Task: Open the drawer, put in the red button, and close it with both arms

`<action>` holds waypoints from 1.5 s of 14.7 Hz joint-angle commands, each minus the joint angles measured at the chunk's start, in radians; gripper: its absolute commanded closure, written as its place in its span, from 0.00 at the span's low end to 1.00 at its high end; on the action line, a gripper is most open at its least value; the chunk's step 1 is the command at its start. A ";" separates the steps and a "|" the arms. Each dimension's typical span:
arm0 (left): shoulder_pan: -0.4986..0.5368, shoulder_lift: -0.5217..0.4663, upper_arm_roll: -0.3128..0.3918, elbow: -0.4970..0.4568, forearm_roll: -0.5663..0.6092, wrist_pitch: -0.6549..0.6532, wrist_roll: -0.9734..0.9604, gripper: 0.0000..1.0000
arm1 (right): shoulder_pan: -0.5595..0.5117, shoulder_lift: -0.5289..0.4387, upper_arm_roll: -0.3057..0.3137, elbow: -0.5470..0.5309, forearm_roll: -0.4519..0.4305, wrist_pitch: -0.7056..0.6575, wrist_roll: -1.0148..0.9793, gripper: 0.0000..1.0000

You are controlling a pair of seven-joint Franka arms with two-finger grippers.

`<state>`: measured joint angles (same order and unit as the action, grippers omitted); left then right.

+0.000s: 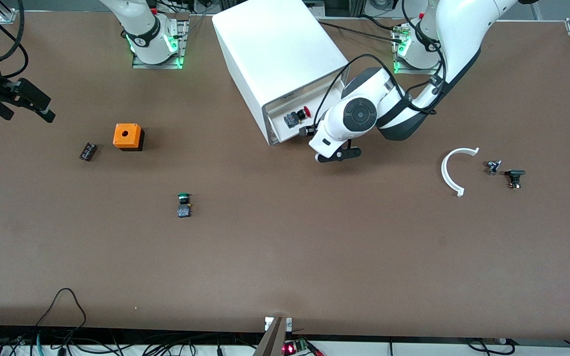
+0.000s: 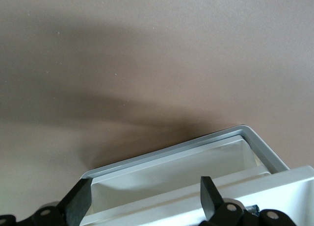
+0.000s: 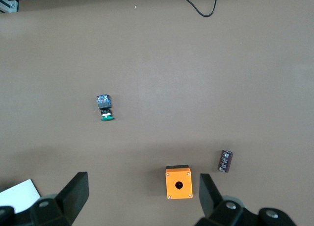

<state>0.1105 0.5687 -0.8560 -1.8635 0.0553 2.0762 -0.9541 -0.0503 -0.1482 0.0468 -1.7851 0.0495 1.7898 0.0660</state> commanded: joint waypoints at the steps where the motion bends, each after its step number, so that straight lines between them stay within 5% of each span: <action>1: 0.009 -0.029 -0.028 -0.051 -0.029 0.042 -0.032 0.02 | -0.003 -0.018 0.002 -0.016 -0.013 0.013 -0.032 0.00; 12: -0.014 -0.027 -0.067 -0.062 -0.063 0.044 -0.072 0.02 | 0.003 0.002 0.015 0.049 -0.017 -0.073 -0.100 0.00; 17: -0.031 -0.027 -0.069 -0.062 -0.063 0.045 -0.092 0.02 | 0.006 0.159 0.015 0.275 -0.026 -0.223 -0.100 0.00; 22: -0.026 -0.030 -0.069 -0.057 -0.061 0.042 -0.092 0.01 | 0.004 0.173 0.015 0.293 -0.031 -0.224 -0.100 0.00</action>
<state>0.0754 0.5686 -0.9181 -1.9041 0.0238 2.1088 -1.0412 -0.0483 0.0132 0.0579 -1.5287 0.0360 1.5926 -0.0245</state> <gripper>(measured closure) 0.009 0.000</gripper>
